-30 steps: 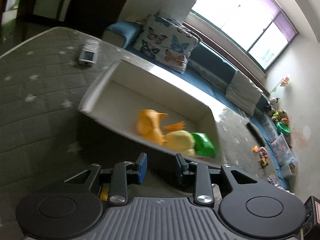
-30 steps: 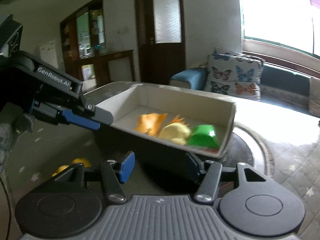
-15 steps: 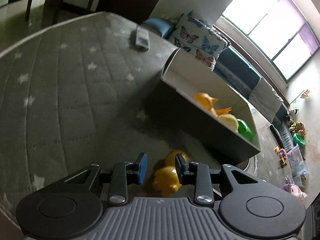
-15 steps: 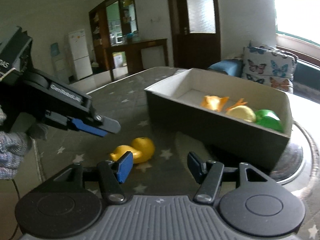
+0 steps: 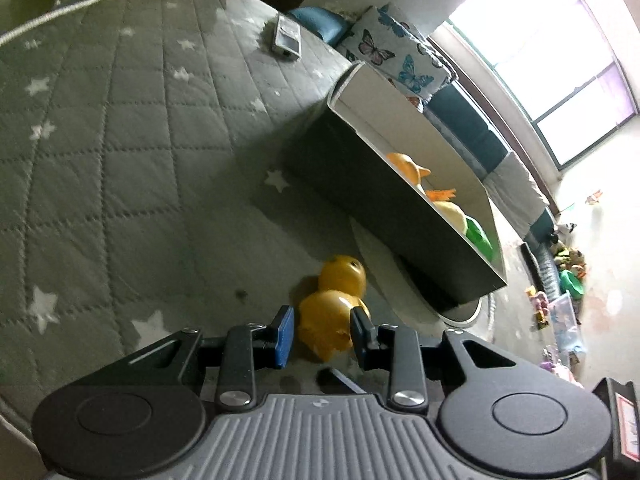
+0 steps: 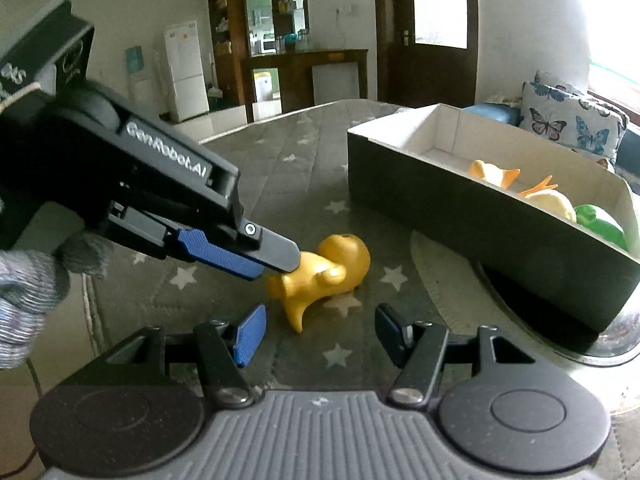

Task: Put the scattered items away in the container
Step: 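Move the left tool to the small yellow rubber duck and grasp it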

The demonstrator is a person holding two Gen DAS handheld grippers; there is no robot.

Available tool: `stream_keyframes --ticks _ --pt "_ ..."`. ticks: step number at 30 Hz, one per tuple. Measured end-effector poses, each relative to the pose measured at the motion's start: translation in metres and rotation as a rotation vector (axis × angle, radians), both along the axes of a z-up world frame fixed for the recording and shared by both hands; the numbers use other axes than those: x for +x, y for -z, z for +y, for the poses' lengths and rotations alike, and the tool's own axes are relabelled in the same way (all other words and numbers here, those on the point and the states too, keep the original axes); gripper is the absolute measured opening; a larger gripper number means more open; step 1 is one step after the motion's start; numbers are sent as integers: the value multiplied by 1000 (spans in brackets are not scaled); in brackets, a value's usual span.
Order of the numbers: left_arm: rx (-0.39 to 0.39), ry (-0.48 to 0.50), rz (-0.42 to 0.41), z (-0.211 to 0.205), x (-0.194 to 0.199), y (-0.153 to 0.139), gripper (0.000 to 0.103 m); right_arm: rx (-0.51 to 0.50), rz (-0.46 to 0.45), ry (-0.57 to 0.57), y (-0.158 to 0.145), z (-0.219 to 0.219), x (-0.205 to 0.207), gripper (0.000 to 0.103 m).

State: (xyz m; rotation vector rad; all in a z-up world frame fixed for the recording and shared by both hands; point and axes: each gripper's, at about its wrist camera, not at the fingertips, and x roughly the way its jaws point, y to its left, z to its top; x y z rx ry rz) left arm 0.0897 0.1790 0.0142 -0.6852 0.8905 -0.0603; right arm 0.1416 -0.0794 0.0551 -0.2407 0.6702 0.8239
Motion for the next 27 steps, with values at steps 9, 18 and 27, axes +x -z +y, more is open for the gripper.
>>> stream_keyframes --ticks 9,18,27 --pt "-96 47 8 -13 7 5 34 -20 -32 29 -2 -7 1 62" --pt "-160 97 -14 -21 11 4 34 -37 -54 76 -5 -23 4 62" --pt "-82 65 -80 -9 9 -18 35 -23 -54 65 -7 -24 1 61"
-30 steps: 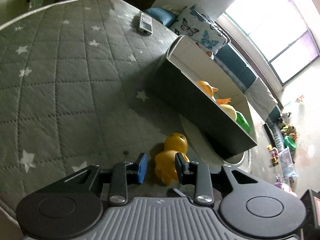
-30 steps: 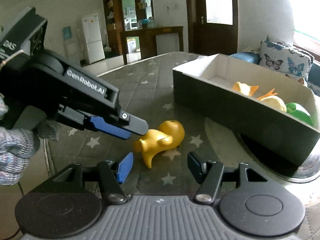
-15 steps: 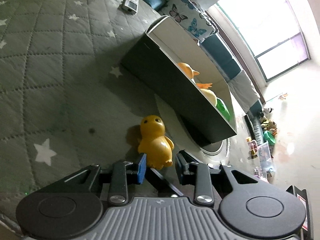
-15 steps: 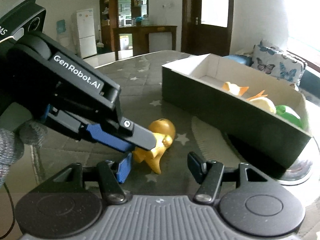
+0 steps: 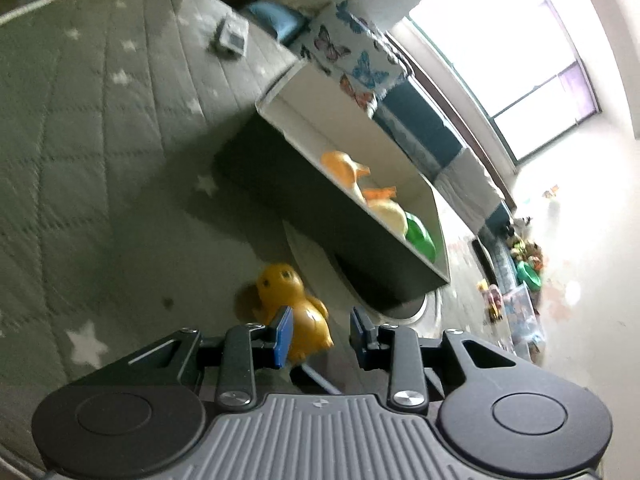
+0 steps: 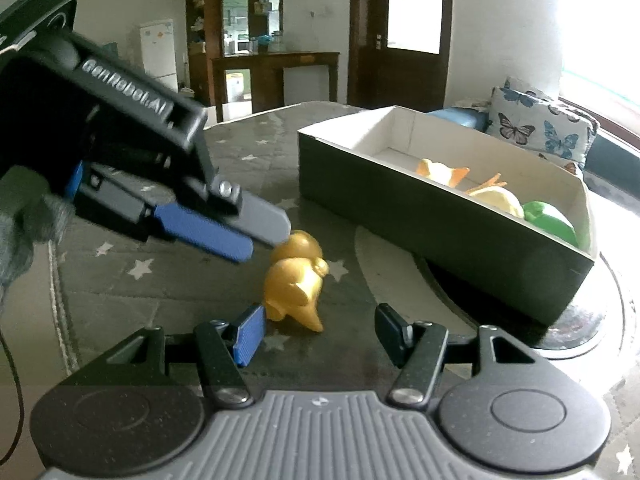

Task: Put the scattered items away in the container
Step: 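Move the left tool to the small yellow rubber duck and grasp it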

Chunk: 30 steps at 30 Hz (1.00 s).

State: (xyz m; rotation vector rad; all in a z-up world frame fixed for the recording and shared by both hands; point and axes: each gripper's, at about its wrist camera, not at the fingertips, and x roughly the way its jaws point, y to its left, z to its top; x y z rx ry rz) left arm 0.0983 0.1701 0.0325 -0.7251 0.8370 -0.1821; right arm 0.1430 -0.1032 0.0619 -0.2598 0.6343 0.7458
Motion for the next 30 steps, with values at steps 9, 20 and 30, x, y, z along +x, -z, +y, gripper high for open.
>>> stream_keyframes --ticks 9,20,30 --pt "51 -71 19 6 23 0 35 -11 -8 -17 1 18 2 54" --pt "152 -45 91 -10 47 10 35 -33 17 -26 6 25 8 41" --pt "174 -29 147 -19 58 17 35 -30 40 -39 7 23 10 34"
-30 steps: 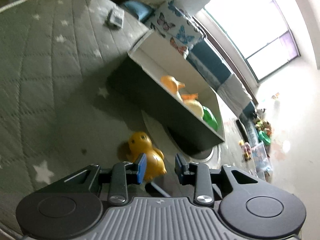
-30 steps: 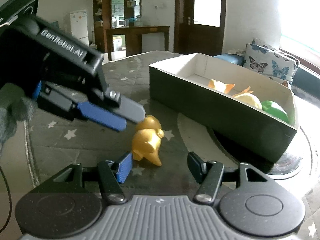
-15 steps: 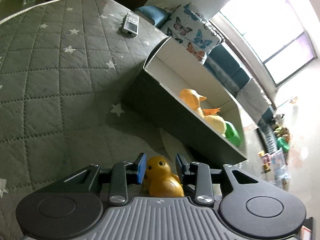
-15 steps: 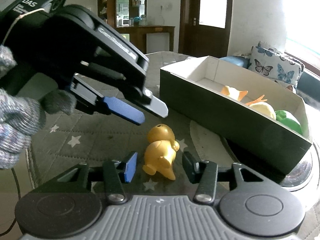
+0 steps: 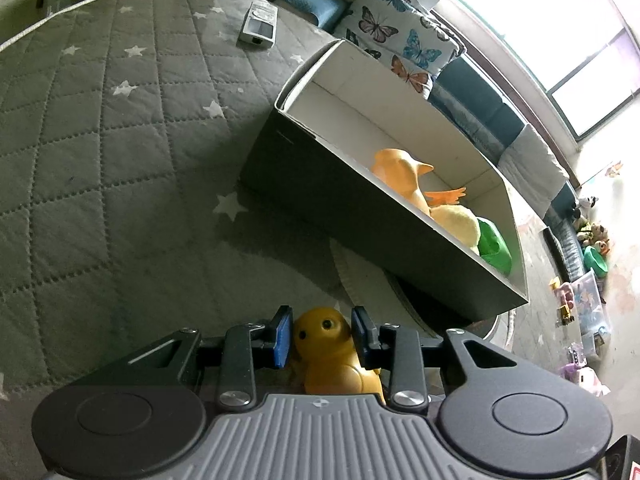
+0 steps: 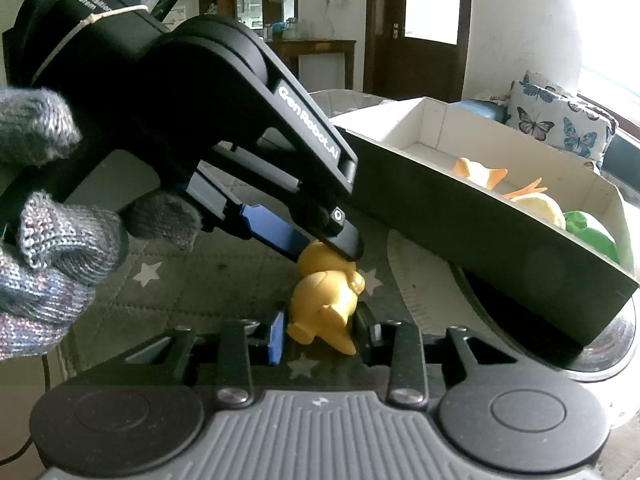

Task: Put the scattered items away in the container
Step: 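Carry the small duck into the box and open the left tool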

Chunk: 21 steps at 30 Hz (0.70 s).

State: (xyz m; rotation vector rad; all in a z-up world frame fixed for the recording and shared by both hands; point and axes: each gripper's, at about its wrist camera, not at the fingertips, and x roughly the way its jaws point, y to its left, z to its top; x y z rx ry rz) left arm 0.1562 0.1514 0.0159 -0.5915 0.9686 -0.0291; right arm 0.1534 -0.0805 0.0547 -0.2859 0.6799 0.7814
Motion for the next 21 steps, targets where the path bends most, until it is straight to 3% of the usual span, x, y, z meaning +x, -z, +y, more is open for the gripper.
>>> stream_keyframes --ticks 4,12,21 --pt "-15 -1 -9 -1 -4 -7 35 10 -17 -10 -8 -6 -3 34" --pt "-2 11 -99 -15 -4 -49 35 36 -120 -14 -44 -23 -7 34" --pt "-7 53 -191 -40 41 -88 35 61 -216 59 -77 -43 26 34"
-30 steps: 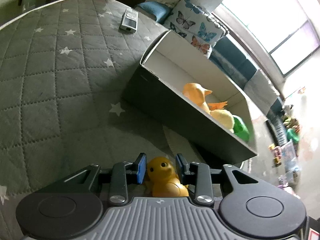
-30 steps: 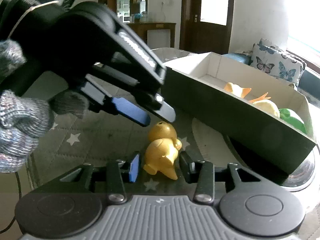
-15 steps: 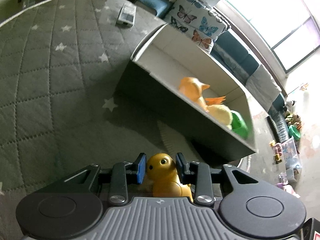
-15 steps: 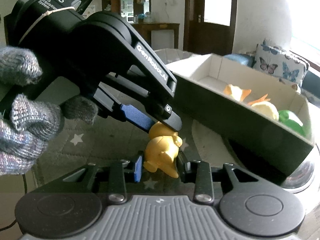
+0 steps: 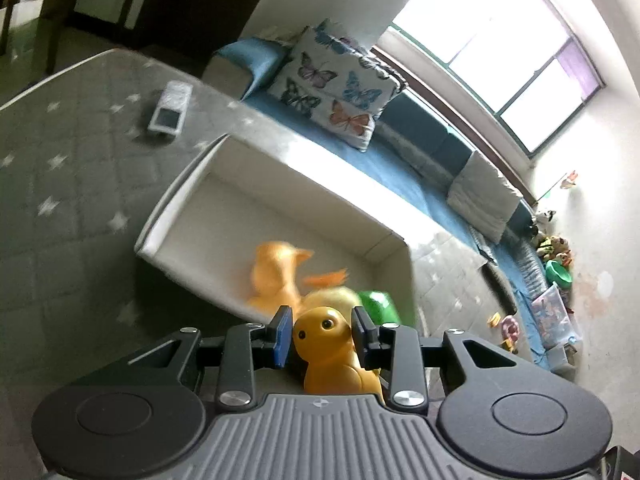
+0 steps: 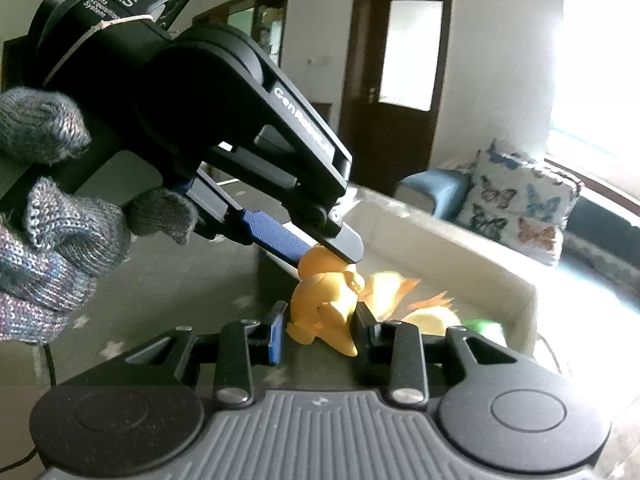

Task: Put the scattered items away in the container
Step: 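Carry the small duck into the box and open the left tool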

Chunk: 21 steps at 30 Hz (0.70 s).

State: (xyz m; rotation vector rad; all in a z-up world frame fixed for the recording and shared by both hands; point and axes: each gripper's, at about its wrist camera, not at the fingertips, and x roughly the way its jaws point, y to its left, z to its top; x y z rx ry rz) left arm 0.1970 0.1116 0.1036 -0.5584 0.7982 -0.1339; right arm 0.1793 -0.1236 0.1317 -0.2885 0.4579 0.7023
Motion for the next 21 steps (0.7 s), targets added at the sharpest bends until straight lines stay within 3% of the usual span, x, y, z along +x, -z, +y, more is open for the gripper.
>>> stream_keyframes --ticks 9,21 --pt "-13 32 15 -16 56 10 35 -9 17 66 5 -7 51 34" --pt "-17 17 70 -7 77 38 34 -9 69 82 27 -8 72 37"
